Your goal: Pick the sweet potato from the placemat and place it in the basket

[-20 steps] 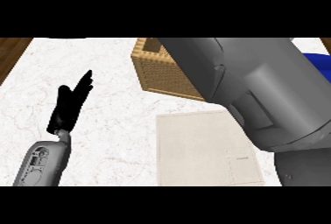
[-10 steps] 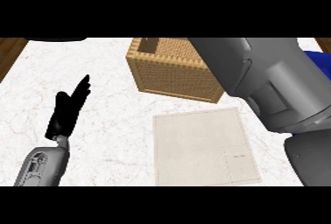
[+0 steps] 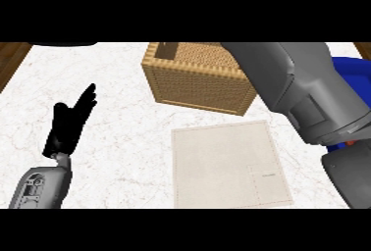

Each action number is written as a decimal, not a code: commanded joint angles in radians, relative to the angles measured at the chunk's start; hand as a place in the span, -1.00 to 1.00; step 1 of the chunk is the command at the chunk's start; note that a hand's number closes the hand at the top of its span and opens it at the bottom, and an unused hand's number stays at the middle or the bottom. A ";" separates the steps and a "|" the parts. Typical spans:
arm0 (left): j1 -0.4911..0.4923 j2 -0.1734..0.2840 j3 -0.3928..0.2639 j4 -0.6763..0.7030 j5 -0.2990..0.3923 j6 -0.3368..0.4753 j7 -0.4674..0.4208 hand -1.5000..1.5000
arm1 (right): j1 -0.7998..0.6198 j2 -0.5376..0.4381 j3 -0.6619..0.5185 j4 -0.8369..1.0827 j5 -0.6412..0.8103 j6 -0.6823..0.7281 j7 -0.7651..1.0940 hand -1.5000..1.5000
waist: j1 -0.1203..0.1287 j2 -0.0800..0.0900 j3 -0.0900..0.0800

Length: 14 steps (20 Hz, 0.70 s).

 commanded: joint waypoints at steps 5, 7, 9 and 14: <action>0.009 0.012 0.018 0.022 0.021 -0.028 -0.026 0.00 | 0.112 0.062 -0.108 -0.013 -0.067 -0.195 0.023 -1.00 | 0.003 0.003 0.000; -0.052 0.005 0.009 0.032 0.000 -0.007 0.023 0.00 | 0.133 0.010 -0.126 -0.021 -0.072 -0.207 -0.070 -1.00 | 0.002 0.005 0.000; -0.057 -0.012 -0.006 0.026 -0.020 0.014 0.037 0.00 | 0.159 0.041 -0.120 -0.039 -0.055 -0.291 -0.079 -1.00 | 0.000 0.003 0.000; 0.022 -0.013 0.001 0.010 -0.011 0.007 -0.015 0.00 | 0.205 0.022 -0.128 -0.101 -0.029 -0.464 -0.111 -1.00 | -0.006 -0.002 0.000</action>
